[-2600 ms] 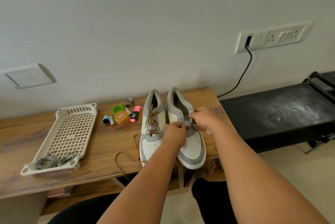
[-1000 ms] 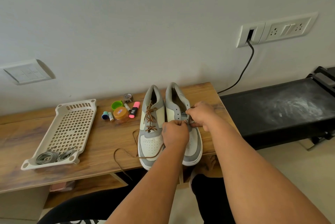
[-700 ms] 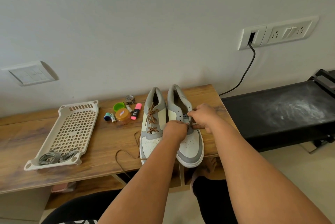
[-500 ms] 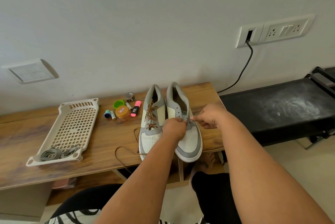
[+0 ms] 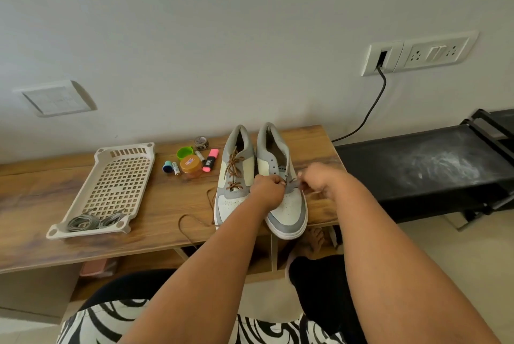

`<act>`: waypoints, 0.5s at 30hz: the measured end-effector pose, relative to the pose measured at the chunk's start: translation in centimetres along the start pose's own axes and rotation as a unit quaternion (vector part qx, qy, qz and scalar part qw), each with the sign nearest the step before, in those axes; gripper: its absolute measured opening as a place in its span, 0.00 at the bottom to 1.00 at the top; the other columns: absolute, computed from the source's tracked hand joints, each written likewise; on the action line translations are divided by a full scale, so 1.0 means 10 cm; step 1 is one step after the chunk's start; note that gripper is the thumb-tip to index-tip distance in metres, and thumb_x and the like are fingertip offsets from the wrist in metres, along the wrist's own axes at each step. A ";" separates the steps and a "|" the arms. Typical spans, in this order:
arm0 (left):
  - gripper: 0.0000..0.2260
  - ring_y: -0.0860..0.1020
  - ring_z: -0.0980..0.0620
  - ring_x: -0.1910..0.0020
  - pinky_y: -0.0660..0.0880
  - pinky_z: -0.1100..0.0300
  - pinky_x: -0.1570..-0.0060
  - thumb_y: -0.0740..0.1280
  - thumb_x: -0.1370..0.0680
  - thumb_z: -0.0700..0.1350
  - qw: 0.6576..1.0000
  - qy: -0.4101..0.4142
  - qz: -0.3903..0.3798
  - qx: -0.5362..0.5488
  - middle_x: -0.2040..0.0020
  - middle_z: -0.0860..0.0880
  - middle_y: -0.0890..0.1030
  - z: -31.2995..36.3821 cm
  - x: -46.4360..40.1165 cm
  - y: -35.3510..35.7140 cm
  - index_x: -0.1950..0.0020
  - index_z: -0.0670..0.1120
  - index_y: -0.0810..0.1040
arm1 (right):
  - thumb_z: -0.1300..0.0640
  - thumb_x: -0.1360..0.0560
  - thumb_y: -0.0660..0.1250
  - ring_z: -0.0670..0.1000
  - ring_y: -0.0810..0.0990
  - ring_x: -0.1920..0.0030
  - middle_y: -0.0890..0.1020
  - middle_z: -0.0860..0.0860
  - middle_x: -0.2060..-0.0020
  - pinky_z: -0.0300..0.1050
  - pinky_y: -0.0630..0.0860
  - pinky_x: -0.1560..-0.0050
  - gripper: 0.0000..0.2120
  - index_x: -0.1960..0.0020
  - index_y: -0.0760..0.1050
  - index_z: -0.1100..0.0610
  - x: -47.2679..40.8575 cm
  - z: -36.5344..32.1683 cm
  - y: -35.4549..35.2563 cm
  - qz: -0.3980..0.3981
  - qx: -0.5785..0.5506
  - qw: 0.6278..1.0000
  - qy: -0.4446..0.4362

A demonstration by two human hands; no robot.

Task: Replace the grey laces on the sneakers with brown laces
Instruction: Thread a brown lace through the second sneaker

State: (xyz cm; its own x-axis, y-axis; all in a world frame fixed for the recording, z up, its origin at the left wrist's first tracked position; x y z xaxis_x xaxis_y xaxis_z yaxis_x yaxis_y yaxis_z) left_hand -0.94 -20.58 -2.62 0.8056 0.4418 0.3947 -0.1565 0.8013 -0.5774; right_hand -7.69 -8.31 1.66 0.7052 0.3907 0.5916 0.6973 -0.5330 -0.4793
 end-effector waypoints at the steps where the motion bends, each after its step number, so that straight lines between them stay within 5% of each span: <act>1: 0.15 0.74 0.42 0.40 0.73 0.45 0.35 0.60 0.18 0.49 1.000 -0.004 -0.005 -0.004 0.36 0.43 0.73 0.00 -0.01 0.00 0.35 0.48 0.79 | 0.56 0.17 0.57 0.54 0.78 0.49 0.79 0.55 0.51 0.50 0.75 0.44 0.11 0.52 0.75 0.57 0.06 -0.01 -0.10 0.017 -0.051 0.998 -0.015; 3: 0.15 0.74 0.42 0.39 0.72 0.46 0.34 0.60 0.18 0.49 1.000 -0.012 -0.018 -0.005 0.35 0.43 0.73 0.01 -0.02 0.00 0.34 0.48 0.78 | 0.57 0.16 0.56 0.52 0.79 0.48 0.80 0.55 0.51 0.50 0.74 0.42 0.11 0.54 0.74 0.58 0.22 -0.11 -0.27 -0.016 -0.227 0.968 -0.104; 7: 0.15 0.73 0.41 0.35 0.71 0.49 0.33 0.60 0.18 0.44 0.999 -0.006 -0.039 0.000 0.34 0.40 0.75 0.07 -0.01 -0.04 0.33 0.43 0.77 | 0.60 0.19 0.55 0.53 0.83 0.51 0.82 0.53 0.60 0.53 0.77 0.39 0.13 0.60 0.72 0.55 0.68 -0.39 -0.63 -0.162 -0.581 0.745 -0.286; 9: 0.14 0.76 0.41 0.36 0.74 0.52 0.37 0.61 0.19 0.41 0.999 -0.007 -0.035 0.017 0.36 0.40 0.78 0.06 -0.02 -0.07 0.36 0.41 0.78 | 0.57 0.20 0.57 0.48 0.79 0.64 0.75 0.48 0.71 0.47 0.81 0.49 0.14 0.63 0.72 0.54 0.70 -0.41 -0.69 -0.180 -0.633 0.700 -0.279; 10: 0.14 0.77 0.41 0.36 0.74 0.53 0.38 0.62 0.20 0.40 0.999 -0.008 -0.032 0.019 0.37 0.40 0.79 0.06 -0.02 -0.07 0.36 0.40 0.79 | 0.54 0.19 0.57 0.46 0.75 0.69 0.71 0.47 0.74 0.43 0.81 0.58 0.14 0.63 0.72 0.54 0.65 -0.39 -0.64 -0.165 -0.600 0.742 -0.248; 11: 0.14 0.77 0.41 0.37 0.74 0.53 0.39 0.62 0.20 0.39 0.999 -0.010 -0.031 0.019 0.37 0.40 0.79 0.07 -0.02 -0.08 0.37 0.40 0.79 | 0.50 0.19 0.58 0.45 0.71 0.72 0.70 0.47 0.74 0.40 0.78 0.65 0.15 0.61 0.73 0.54 0.57 -0.33 -0.56 -0.132 -0.512 0.824 -0.201; 13: 0.14 0.76 0.41 0.36 0.74 0.51 0.38 0.61 0.20 0.40 0.999 -0.011 -0.038 0.016 0.37 0.39 0.79 0.07 -0.02 -0.06 0.36 0.40 0.78 | 0.42 0.20 0.60 0.45 0.70 0.72 0.74 0.49 0.70 0.39 0.73 0.70 0.17 0.52 0.75 0.55 0.40 -0.11 -0.33 -0.065 -0.206 0.973 -0.081; 15: 0.14 0.75 0.40 0.35 0.72 0.51 0.36 0.61 0.19 0.42 0.999 -0.012 -0.047 0.004 0.35 0.39 0.77 0.07 -0.02 -0.04 0.35 0.41 0.78 | 0.42 0.20 0.62 0.46 0.70 0.70 0.78 0.52 0.63 0.39 0.73 0.69 0.18 0.43 0.74 0.56 0.26 0.02 -0.14 -0.050 -0.008 0.999 -0.010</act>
State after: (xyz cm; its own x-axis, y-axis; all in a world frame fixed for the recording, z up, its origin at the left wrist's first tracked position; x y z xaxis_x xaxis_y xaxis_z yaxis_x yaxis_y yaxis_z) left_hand -1.45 -20.73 -1.99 0.8037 0.3731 0.4636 -0.0855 0.8433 -0.5306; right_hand -6.79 -6.42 3.75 0.6345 0.4581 0.6226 0.7627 -0.5015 -0.4083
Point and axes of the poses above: each hand's wrist, its own x-axis away from the middle knuckle, its own y-axis out of the palm, z = x × y, the point moved 6 cm from there along -x, towards the middle knuckle
